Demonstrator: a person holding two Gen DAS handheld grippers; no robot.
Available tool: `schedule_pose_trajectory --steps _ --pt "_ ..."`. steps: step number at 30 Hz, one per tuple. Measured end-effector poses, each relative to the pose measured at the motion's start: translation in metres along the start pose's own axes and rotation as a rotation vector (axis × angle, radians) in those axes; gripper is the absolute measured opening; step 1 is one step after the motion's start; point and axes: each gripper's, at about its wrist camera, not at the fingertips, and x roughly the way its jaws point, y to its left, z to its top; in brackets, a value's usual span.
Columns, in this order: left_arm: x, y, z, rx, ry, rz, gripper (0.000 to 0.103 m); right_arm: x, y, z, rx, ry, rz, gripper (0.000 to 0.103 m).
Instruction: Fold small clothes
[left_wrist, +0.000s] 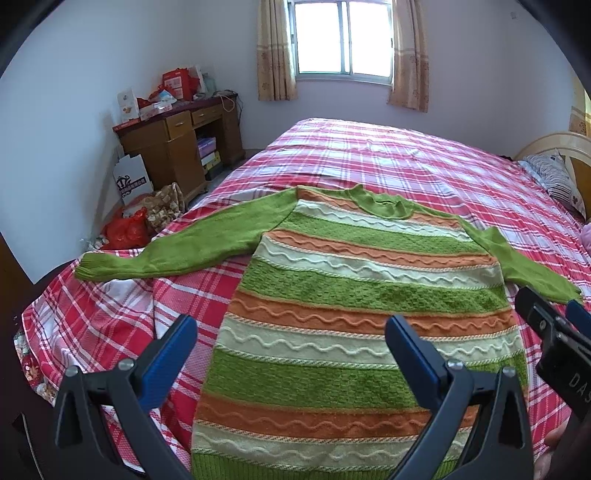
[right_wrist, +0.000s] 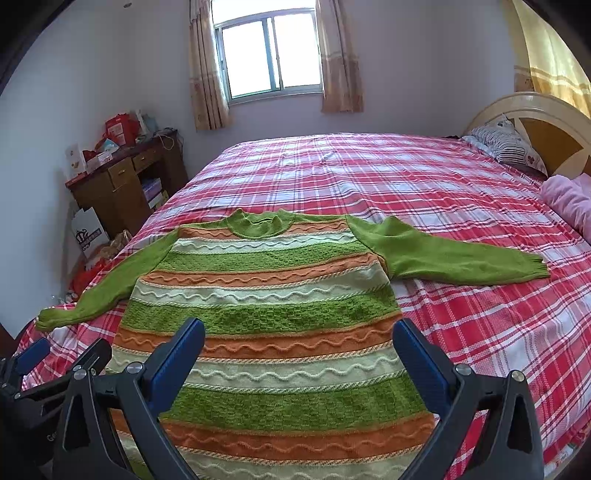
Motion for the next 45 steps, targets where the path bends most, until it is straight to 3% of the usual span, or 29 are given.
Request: schedule_pose_trajectory --steps 45 --pt "0.0012 -0.0091 -0.003 0.02 0.004 -0.001 0.103 0.0006 0.003 -0.003 -0.003 0.02 0.014 0.102"
